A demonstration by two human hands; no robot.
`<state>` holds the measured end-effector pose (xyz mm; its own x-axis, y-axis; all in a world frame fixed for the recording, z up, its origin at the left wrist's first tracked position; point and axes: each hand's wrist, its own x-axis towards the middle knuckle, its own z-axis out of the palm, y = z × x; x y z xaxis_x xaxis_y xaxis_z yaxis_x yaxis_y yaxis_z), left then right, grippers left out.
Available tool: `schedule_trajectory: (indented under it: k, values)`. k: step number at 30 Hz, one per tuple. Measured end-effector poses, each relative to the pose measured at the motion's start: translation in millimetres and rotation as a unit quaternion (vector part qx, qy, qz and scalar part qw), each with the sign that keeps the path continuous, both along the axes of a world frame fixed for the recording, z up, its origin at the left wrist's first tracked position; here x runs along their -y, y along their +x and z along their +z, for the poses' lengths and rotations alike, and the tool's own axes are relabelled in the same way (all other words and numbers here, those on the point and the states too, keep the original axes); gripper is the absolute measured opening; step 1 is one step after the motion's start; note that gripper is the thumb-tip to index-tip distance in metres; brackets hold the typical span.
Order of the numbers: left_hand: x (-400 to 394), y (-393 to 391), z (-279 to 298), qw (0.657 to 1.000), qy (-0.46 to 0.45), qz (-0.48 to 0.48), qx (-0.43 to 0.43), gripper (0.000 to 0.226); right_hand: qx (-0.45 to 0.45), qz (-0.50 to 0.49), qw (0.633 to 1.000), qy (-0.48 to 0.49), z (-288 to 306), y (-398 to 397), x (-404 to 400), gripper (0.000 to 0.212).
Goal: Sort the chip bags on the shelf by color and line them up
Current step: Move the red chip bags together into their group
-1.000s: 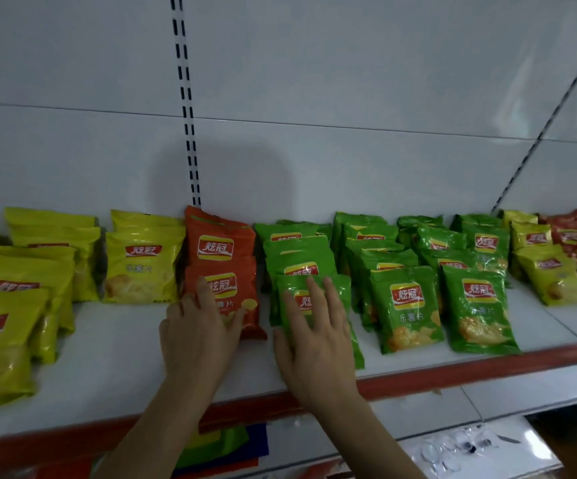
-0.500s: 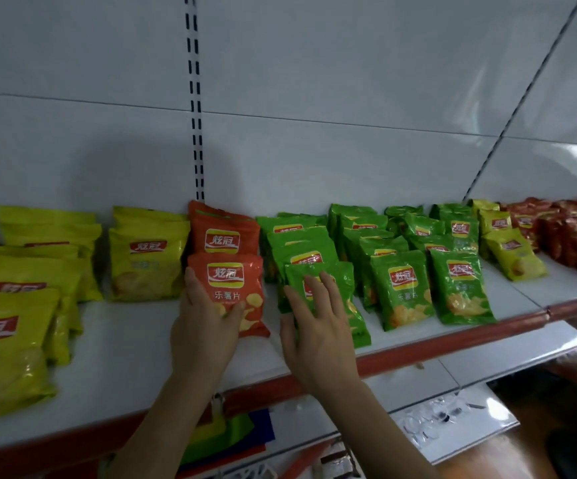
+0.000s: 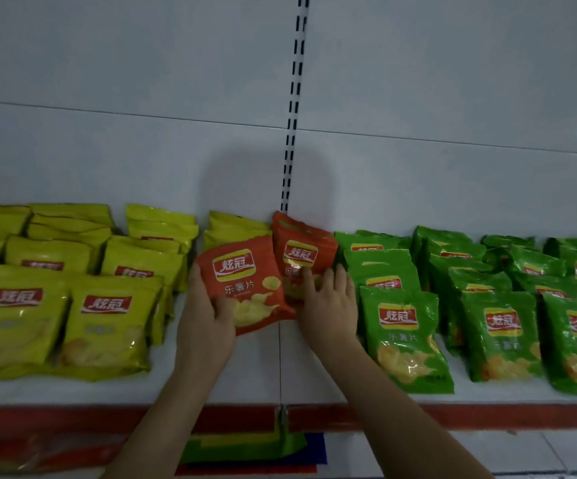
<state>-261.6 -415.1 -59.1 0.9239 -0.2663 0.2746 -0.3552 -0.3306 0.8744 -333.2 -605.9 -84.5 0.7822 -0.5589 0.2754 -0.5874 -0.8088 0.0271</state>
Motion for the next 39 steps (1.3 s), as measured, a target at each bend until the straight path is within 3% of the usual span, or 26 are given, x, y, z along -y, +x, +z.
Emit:
schedule_trajectory:
  k: [3,6,12,16,19,22,24,26,29,32,34,37,39]
  values:
    - [-3.2,2.8,3.6,1.0,-0.02,-0.004,0.007,0.064,0.022,0.01,0.999,-0.023,-3.5,3.6,0.5,0.036]
    - [-0.5,8.1,6.0,0.999,-0.037,0.011,-0.016,0.072,0.048,0.044,0.996,-0.058,1.0,-0.2,7.9,0.033]
    - [8.7,18.2,9.1,0.998,-0.038,0.041,0.025,0.011,0.183,0.063,0.978,-0.072,28.9,-23.0,23.7,0.008]
    - [19.5,18.1,21.9,0.995,-0.083,0.039,-0.026,0.018,0.306,0.119,0.944,-0.037,58.0,-44.4,19.2,0.01]
    - [31.4,15.0,32.2,0.984,-0.141,-0.008,-0.105,0.028,0.263,0.192,0.945,0.001,55.1,-49.4,-0.8,0.009]
    - [38.9,6.2,37.1,0.953,-0.22,-0.091,-0.187,0.039,0.199,0.191,0.961,0.034,38.3,-43.8,-14.5,0.012]
    - [41.0,2.9,34.5,0.955,-0.201,-0.13,-0.172,0.065,0.173,0.196,0.964,0.036,32.6,-40.8,-19.0,0.019]
    - [40.0,4.3,29.1,0.973,-0.153,-0.111,-0.131,0.084,0.183,0.234,0.954,0.032,32.6,-39.7,-19.8,0.018]
    - [30.6,14.9,24.0,0.986,-0.141,-0.024,-0.088,0.082,0.247,0.291,0.921,0.076,37.7,-34.3,-9.5,0.029]
    - [15.0,23.3,28.0,0.986,-0.147,0.007,-0.078,0.079,0.266,0.176,0.947,0.027,43.4,-13.4,23.3,0.044]
    - [5.4,26.4,30.0,0.987,-0.144,0.024,-0.068,0.078,0.198,0.096,0.975,-0.009,46.2,8.5,46.4,0.056]
    - [-5.7,27.1,29.5,0.987,-0.141,0.035,-0.071,0.078,0.089,0.056,0.994,-0.022,49.0,41.0,64.8,0.073]
    - [-11.4,25.7,27.0,0.988,-0.133,0.032,-0.071,0.079,0.058,0.044,0.996,-0.052,49.4,55.2,66.5,0.063]
